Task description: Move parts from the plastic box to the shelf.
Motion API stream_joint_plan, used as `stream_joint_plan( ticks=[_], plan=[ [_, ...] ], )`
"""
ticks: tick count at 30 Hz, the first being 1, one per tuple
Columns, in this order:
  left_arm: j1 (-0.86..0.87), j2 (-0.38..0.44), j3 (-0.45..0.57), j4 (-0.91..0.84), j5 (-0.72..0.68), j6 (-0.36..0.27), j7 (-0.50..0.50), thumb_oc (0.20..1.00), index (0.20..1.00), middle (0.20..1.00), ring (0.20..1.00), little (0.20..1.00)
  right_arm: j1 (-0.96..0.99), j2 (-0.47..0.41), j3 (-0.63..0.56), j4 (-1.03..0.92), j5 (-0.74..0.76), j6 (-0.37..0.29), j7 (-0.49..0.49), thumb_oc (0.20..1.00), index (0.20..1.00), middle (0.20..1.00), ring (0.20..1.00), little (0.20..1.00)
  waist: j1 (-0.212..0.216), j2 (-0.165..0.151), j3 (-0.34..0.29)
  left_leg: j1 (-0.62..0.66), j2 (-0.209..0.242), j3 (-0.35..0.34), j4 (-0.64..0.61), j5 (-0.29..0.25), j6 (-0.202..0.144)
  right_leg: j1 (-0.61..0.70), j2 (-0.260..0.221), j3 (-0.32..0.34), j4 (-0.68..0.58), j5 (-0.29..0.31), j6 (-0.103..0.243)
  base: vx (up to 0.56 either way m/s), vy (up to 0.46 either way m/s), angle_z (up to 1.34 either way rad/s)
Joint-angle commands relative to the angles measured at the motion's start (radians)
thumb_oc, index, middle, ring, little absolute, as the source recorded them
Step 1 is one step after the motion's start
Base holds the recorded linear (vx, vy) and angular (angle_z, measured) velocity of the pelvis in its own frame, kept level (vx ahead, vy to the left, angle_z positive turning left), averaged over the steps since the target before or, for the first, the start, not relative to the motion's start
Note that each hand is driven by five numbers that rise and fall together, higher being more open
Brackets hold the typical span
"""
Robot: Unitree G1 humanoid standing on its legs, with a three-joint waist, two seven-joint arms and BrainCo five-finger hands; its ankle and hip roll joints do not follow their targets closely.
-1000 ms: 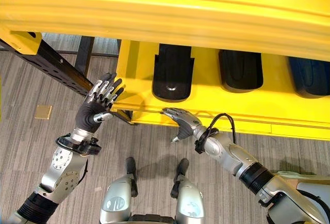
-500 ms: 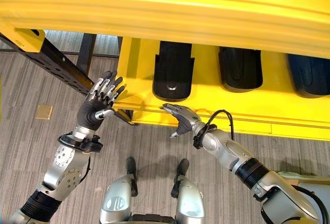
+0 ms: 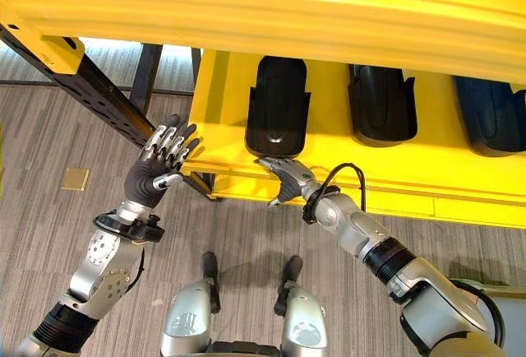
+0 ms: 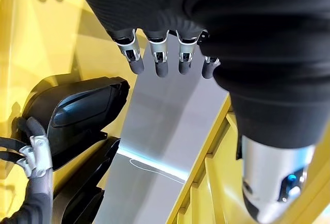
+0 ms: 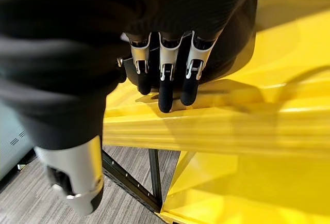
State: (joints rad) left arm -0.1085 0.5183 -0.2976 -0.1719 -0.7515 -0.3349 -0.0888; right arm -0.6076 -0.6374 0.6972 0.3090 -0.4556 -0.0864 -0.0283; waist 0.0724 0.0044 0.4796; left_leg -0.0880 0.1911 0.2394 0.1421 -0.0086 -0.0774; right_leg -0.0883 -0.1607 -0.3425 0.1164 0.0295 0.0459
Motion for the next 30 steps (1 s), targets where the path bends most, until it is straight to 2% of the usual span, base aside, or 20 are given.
stream_joint_plan(
  ticks=[1, 18, 30],
  plan=[
    [-0.002, -0.015, 0.011, -0.035, 0.034, -0.028, -0.036, 1.000, 1.000, 1.000, 1.000, 1.000, 0.011, -0.012, 0.059, 0.091, -0.028, 0.059, 0.041, 1.000, 1.000, 1.000, 1.000, 1.000, 0.032, 0.000, -0.015, -0.011, 0.017, 0.039, 0.007, 0.041, -0.006, 0.017, -0.034, 0.000, 0.138, -0.120, 0.038, 0.00, 0.000, 0.00],
    [-0.007, -0.018, 0.014, -0.026, 0.034, 0.006, -0.064, 1.000, 1.000, 1.000, 1.000, 1.000, -0.063, -0.030, 0.089, 0.209, -0.050, 0.062, 0.060, 1.000, 1.000, 1.000, 1.000, 1.000, 0.054, -0.008, -0.016, -0.013, 0.029, 0.034, 0.022, 0.039, -0.011, 0.019, -0.035, -0.011, 0.155, -0.122, 0.038, 0.01, -0.006, 0.00],
    [-0.022, -0.026, 0.002, -0.014, 0.030, 0.016, -0.082, 1.000, 1.000, 1.000, 1.000, 1.000, -0.137, -0.042, 0.105, 0.315, -0.042, 0.043, 0.048, 1.000, 1.000, 1.000, 1.000, 1.000, 0.065, 0.002, -0.023, -0.008, 0.033, 0.032, 0.021, 0.044, -0.014, 0.022, -0.040, -0.017, 0.160, -0.120, 0.038, 0.00, 0.000, 0.00]
  ],
)
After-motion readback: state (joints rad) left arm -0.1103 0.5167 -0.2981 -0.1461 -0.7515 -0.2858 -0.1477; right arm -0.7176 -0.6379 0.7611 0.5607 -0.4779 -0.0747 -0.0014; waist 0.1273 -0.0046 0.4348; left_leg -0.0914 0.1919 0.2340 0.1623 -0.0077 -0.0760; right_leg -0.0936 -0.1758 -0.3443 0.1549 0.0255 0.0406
